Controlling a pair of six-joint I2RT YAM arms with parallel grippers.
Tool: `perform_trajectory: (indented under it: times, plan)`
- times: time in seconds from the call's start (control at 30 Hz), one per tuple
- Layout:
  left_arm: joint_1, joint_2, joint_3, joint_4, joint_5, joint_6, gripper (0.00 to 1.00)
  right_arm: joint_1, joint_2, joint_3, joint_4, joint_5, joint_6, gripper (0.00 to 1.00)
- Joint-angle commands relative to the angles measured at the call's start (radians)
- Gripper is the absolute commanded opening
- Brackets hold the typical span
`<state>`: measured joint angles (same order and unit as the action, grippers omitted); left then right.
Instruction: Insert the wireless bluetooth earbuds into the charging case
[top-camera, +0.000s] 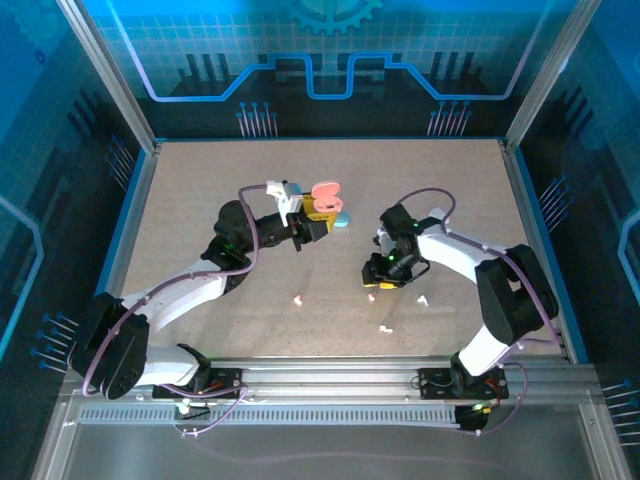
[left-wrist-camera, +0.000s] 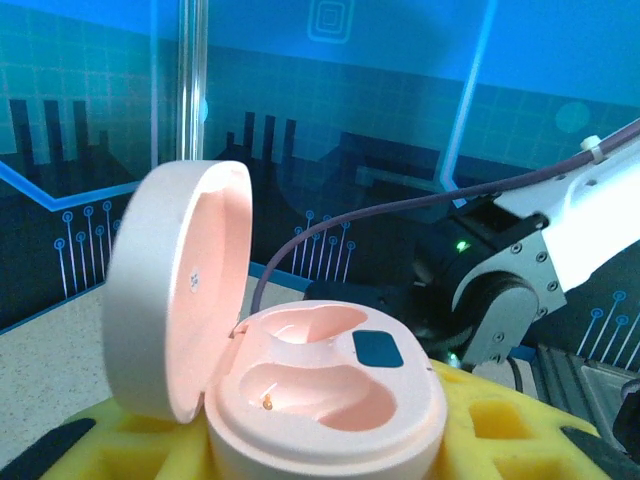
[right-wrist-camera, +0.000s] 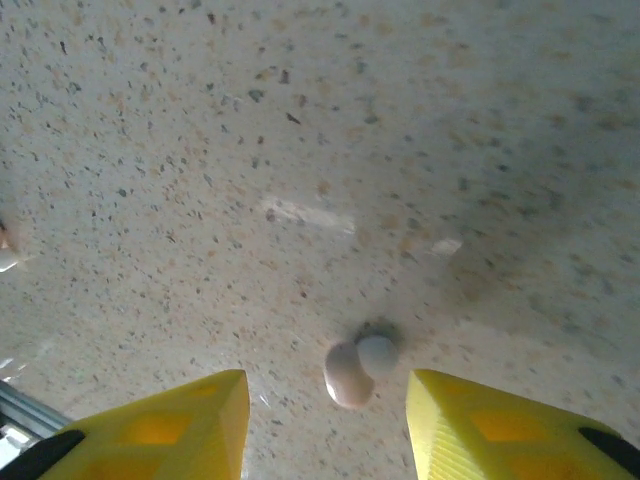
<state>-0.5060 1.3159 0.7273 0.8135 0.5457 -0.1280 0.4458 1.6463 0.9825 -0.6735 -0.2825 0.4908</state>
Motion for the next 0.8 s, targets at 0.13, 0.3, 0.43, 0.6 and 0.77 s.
perform_trajectory:
  times: [0.13, 0.3, 0.43, 0.6, 0.77]
  plan:
    - [-0.003, -0.035, -0.008, 0.001, -0.006, 0.028, 0.36, 0.037, 0.136, 0.119, -0.014, 0.022, -0.101, 0.44]
    - [-0.004, -0.039, -0.011, -0.005, -0.006, 0.03, 0.36, 0.038, 0.167, 0.109, -0.04, 0.002, -0.118, 0.42]
    - [-0.004, -0.037, -0.01, -0.005, -0.003, 0.028, 0.36, 0.038, 0.167, 0.081, -0.045, -0.027, -0.123, 0.38]
    - [-0.004, -0.036, -0.007, -0.009, -0.002, 0.029, 0.36, 0.038, 0.131, 0.057, -0.064, -0.033, -0.113, 0.37]
    - [-0.003, -0.037, -0.01, -0.01, 0.0, 0.025, 0.36, 0.042, 0.091, 0.021, -0.078, -0.046, -0.1, 0.37]
